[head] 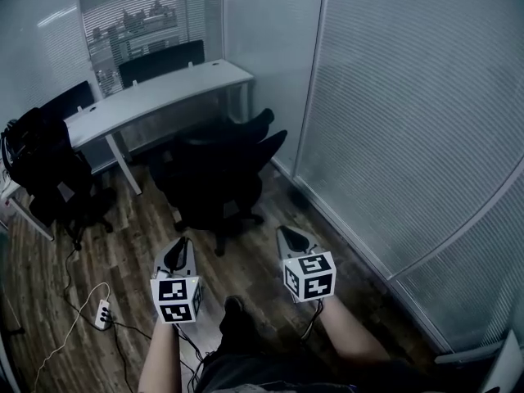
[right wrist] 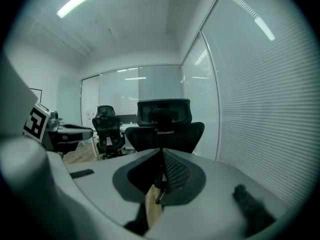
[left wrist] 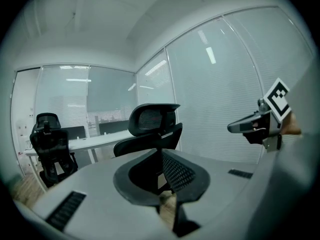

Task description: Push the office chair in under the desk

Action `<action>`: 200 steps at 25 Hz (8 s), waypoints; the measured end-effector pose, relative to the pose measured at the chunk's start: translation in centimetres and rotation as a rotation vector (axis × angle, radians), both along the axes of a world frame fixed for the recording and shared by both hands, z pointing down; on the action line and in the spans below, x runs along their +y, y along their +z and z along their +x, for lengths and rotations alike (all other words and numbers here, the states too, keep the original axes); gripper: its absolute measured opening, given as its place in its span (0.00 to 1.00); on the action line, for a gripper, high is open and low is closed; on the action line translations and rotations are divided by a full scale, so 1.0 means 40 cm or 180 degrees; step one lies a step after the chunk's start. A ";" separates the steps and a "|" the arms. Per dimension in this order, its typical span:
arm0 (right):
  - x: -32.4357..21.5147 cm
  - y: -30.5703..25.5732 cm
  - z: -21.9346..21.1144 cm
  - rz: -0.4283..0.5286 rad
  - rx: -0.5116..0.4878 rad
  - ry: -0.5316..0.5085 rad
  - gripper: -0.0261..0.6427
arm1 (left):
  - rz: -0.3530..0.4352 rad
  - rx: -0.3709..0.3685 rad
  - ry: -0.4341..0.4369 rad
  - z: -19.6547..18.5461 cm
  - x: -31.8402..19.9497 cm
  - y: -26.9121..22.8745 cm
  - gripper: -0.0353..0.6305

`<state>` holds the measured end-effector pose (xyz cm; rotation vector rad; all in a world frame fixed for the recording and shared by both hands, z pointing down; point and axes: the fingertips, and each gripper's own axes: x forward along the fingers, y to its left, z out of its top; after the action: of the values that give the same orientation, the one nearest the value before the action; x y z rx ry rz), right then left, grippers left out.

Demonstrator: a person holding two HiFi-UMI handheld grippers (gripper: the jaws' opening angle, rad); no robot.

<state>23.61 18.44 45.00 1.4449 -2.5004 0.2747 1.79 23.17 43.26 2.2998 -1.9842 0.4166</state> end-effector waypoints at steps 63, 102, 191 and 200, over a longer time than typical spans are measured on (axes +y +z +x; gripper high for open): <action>-0.910 0.102 -0.055 0.1265 0.3172 -0.0175 0.40 | -0.0345 -0.2137 0.0498 -0.208 -0.667 0.145 0.47; -1.634 0.102 -0.444 0.1332 0.3101 -0.0925 0.26 | -0.0472 -0.2355 -0.0023 -0.538 -1.271 0.161 0.44; -2.101 0.158 -1.118 0.1447 0.4476 -0.1507 0.34 | -0.0530 -0.2247 0.0063 -1.167 -1.718 0.174 0.42; -2.188 0.161 -1.229 0.1481 0.4375 -0.1369 0.34 | -0.0505 -0.2305 0.0132 -1.305 -1.846 0.181 0.43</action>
<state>-25.53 -69.08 51.44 0.6588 -1.5810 -1.0578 -50.43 -50.67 50.52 2.2804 -2.0379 1.5280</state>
